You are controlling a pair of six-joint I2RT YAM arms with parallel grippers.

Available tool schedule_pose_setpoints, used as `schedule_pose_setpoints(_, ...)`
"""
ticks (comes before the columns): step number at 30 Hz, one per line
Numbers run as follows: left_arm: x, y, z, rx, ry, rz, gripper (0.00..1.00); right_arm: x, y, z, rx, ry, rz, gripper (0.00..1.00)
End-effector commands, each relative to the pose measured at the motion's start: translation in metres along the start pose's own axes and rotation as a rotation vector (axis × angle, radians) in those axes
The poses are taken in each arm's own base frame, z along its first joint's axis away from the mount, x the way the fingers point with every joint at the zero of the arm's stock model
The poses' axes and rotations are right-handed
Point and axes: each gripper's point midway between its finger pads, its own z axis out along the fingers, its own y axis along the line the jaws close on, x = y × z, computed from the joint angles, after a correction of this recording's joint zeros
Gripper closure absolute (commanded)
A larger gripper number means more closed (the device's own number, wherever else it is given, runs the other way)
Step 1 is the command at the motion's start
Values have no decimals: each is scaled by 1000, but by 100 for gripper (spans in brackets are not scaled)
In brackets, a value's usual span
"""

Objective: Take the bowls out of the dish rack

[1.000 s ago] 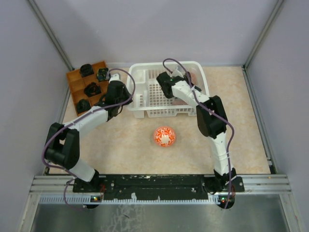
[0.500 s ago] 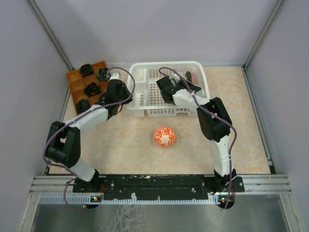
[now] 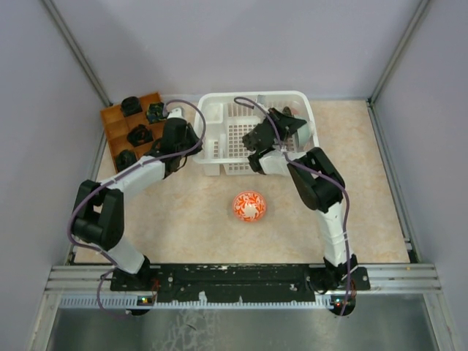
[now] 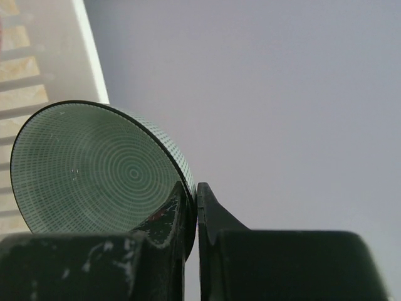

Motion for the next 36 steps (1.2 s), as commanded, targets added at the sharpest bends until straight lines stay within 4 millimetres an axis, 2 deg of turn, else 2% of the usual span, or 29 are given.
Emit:
schedule_pose_setpoints(1, 22, 28, 6, -97, 63, 5, 93, 17, -35, -3, 6, 65, 93, 100)
schedule_pose_setpoints(16, 20, 27, 3, -93, 58, -3, 93, 21, -69, -9, -21, 85, 212, 100)
schedule_pose_setpoints(23, 19, 25, -1, -86, 59, -5, 93, 16, -60, -17, -33, 71, 181, 100)
schedule_pose_setpoints(36, 19, 29, -5, -99, 59, 6, 93, 36, -39, -27, -40, 47, 16, 100)
